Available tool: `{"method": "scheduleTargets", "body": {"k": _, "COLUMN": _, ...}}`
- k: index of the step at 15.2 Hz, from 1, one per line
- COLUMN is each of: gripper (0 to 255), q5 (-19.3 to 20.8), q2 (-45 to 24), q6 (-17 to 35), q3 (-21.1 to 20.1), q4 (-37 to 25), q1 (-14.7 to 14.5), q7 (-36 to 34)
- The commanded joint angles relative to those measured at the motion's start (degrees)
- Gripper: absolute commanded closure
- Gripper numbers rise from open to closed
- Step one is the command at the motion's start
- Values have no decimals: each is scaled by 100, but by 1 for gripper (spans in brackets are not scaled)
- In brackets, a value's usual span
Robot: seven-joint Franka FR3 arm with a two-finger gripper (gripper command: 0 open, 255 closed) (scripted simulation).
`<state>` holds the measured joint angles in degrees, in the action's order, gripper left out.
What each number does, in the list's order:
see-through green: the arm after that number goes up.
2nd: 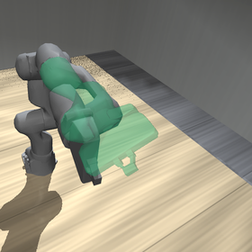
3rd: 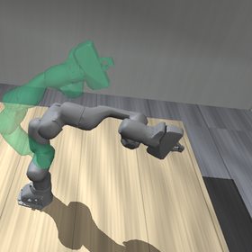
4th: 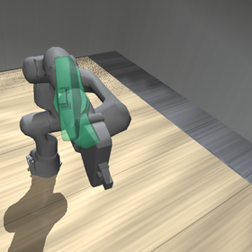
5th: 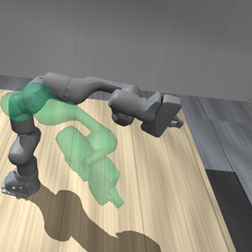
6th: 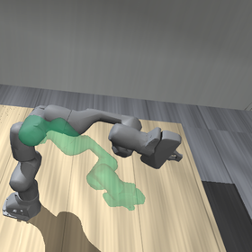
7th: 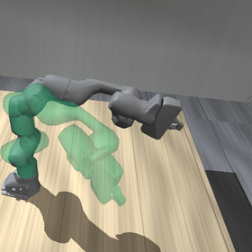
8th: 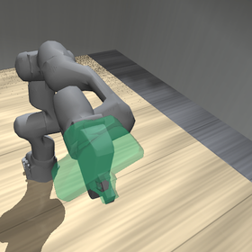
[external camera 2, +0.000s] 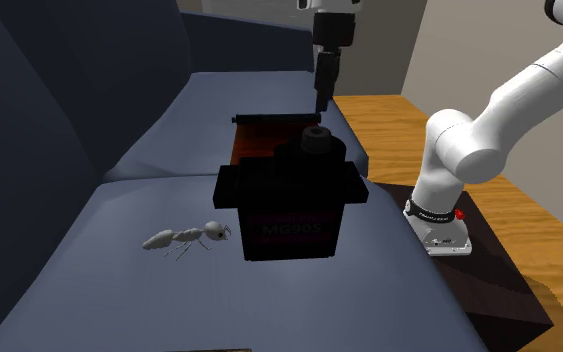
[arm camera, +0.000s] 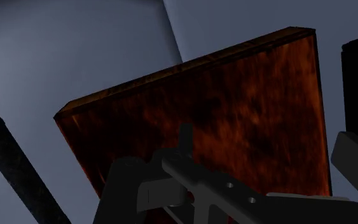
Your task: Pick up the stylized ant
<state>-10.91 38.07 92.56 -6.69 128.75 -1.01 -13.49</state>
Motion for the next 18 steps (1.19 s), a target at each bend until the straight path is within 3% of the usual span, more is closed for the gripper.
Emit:
{"method": "scheduleTargets", "body": {"k": 1, "gripper": 0, "q5": -109, "q2": -286, "q6": 274, "q3": -213, "q4": -54, "q1": -39, "q7": -229}}
{"method": "scheduleTargets", "body": {"k": 10, "gripper": 0, "q5": -214, "q2": -1854, "q6": 1208, "q3": -1042, "q4": -856, "q1": -127, "q7": -1209}}
{"method": "scheduleTargets", "body": {"k": 18, "gripper": 0, "q5": 245, "q2": -3533, "q6": 1745, "q3": -1626, "q4": -2077, "q1": -260, "q7": -2216}}
